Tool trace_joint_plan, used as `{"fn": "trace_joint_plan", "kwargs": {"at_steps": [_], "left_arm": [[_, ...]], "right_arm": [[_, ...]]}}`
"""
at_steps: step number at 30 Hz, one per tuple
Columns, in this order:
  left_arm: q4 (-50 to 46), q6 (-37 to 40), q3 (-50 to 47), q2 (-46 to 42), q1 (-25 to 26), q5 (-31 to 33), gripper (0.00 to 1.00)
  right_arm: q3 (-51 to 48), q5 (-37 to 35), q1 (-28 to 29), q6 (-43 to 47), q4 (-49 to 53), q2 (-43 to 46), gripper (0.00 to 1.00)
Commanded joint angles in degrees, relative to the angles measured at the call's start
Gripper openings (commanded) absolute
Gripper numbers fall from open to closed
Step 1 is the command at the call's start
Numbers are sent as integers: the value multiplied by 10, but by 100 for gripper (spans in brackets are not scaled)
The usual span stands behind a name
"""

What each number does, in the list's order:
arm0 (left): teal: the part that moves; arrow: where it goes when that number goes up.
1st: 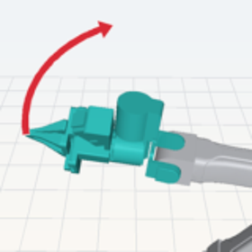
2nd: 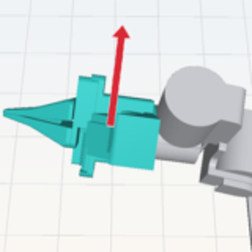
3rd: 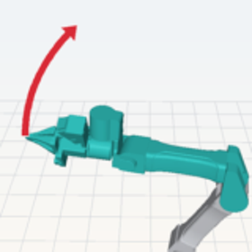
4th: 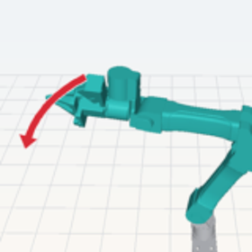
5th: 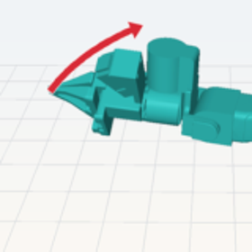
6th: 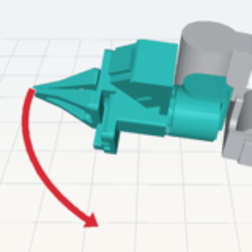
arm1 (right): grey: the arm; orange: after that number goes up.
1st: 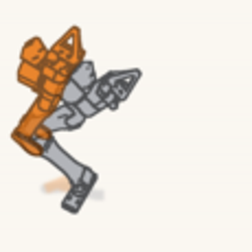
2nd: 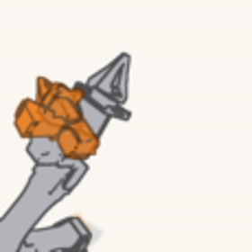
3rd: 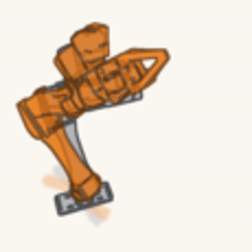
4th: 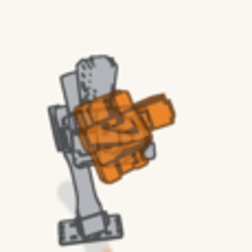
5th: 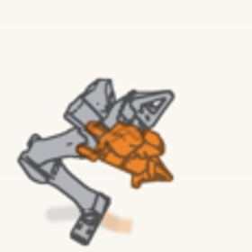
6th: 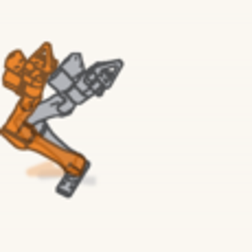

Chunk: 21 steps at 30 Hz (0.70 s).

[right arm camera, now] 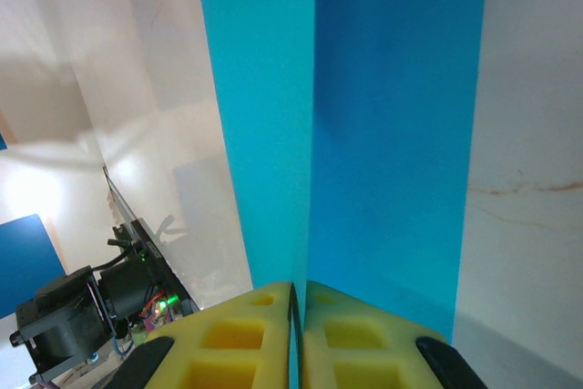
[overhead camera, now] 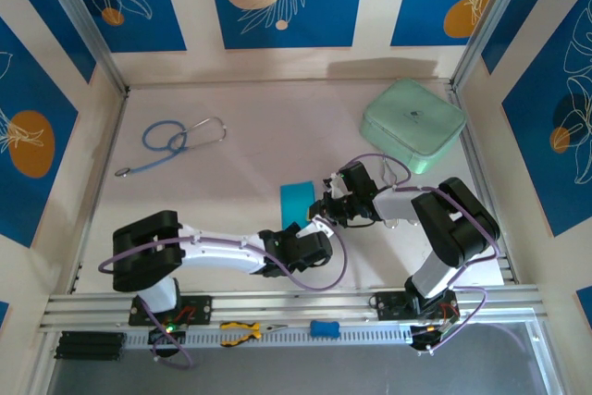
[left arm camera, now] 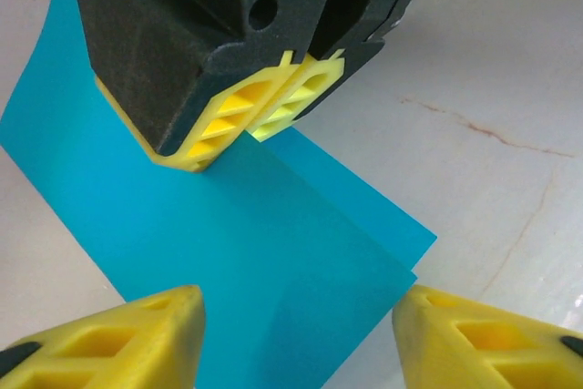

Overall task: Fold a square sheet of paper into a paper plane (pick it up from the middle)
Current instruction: Fold the paper at the center of the table.

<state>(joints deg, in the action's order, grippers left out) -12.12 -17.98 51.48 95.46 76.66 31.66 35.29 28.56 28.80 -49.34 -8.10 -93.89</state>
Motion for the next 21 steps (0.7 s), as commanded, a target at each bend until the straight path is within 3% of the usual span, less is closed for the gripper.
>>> {"fn": "trace_joint_plan", "kwargs": {"at_steps": [1,14,17,21], "left_arm": [[-13,-4,12,5,4,14,53],[7,-10,-2,-18,4,-1,14],[22,-17,-10,-31,-2,-26,6],[65,-43,-35,-58,-31,-106,0]], "right_arm": [[10,15,-2,1,12,4,12],[3,-6,-5,1,23,19,20],[-3,-23,-10,3,38,40,23],[-16,-57,-28,8,74,87,36]]}}
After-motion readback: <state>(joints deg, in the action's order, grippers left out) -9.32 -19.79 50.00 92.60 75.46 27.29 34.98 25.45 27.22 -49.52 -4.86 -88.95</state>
